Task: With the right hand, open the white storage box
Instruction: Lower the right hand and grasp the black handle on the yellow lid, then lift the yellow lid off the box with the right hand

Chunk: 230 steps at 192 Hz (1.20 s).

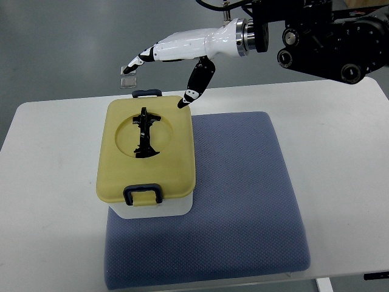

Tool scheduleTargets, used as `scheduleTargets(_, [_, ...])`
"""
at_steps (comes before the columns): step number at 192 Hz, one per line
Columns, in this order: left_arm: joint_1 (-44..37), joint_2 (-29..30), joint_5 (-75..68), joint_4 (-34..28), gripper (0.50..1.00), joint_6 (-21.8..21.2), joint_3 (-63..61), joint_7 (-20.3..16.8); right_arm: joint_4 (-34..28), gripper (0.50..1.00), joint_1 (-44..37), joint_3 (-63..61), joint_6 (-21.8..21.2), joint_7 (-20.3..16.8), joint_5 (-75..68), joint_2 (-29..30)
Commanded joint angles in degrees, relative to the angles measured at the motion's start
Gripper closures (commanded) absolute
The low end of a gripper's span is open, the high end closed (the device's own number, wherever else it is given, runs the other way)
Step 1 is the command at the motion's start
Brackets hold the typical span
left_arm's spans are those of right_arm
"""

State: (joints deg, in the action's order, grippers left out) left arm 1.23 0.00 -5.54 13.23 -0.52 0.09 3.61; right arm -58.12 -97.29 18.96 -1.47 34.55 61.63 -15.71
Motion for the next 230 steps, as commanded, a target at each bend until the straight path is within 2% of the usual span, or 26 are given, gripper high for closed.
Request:
scheduleTargets(1, [0.0, 0.0, 0.0, 0.04, 0.5, -0.01, 0.0, 0.0, -0.06, 0.576, 0.0, 3.19, 6.74, 0.45, 3.59, 1.91])
scheduleTargets(8, [0.0, 0.0, 0.0, 0.04, 0.5, -0.01, 0.0, 0.0, 0.03, 0.576, 0.0, 4.16, 9.02, 0.45, 4.11, 2.7])
scheduleTargets(23, [0.0, 0.0, 0.0, 0.04, 0.5, -0.01, 0.0, 0.0, 0.03, 0.576, 0.35, 4.86, 10.95, 0.45, 4.38, 3.5])
scheduleTargets(71, [0.0, 0.0, 0.0, -0.14, 0.5, -0.01, 0.0, 0.0, 0.03, 0.579, 1.14, 5.21, 11.31, 0.45, 4.38, 3.93])
scheduleTargets(99, [0.0, 0.0, 0.0, -0.14, 0.5, -0.1, 0.0, 0.0, 0.2, 0.603, 2.02, 5.21, 12.45, 0.45, 4.46, 5.17])
scheduleTargets(119, [0.0, 0.0, 0.0, -0.14, 0.5, -0.1, 0.0, 0.0, 0.29, 0.668, 2.72, 6.09, 12.63, 0.45, 4.55, 5.78])
scheduleTargets(173, [0.0, 0.0, 0.0, -0.22, 0.5, -0.1, 0.0, 0.0, 0.56, 0.75, 3.16, 6.88, 12.63, 0.45, 5.25, 6.84])
scheduleTargets(192, [0.0, 0.0, 0.0, -0.22, 0.5, -0.1, 0.0, 0.0, 0.64, 0.832, 3.51, 6.97, 12.63, 0.45, 5.34, 6.92])
scheduleTargets(194, [0.0, 0.0, 0.0, -0.22, 0.5, -0.1, 0.0, 0.0, 0.73, 0.867, 3.51, 6.97, 12.63, 0.45, 5.34, 6.92])
scheduleTargets(196, [0.0, 0.0, 0.0, -0.22, 0.5, -0.1, 0.0, 0.0, 0.73, 0.867, 3.51, 6.97, 12.63, 0.45, 5.34, 6.92])
scheduleTargets(199, [0.0, 0.0, 0.0, -0.22, 0.5, -0.1, 0.0, 0.0, 0.64, 0.918, 3.51, 6.97, 12.63, 0.45, 5.34, 6.92])
scheduleTargets(200, [0.0, 0.0, 0.0, -0.22, 0.5, -0.1, 0.0, 0.0, 0.64, 0.918, 3.51, 6.97, 12.63, 0.45, 5.34, 6.92])
scheduleTargets(201, [0.0, 0.0, 0.0, -0.22, 0.5, -0.1, 0.0, 0.0, 0.73, 0.944, 3.51, 6.97, 12.63, 0.45, 5.34, 6.92])
scheduleTargets(207, [0.0, 0.0, 0.0, -0.22, 0.5, -0.1, 0.0, 0.0, 0.73, 1.0, 3.51, 6.97, 12.63, 0.45, 5.34, 6.92])
scheduleTargets(230, [0.0, 0.0, 0.0, -0.22, 0.5, -0.1, 0.0, 0.0, 0.64, 1.0, 3.25, 6.97, 12.89, 0.45, 5.25, 7.1])
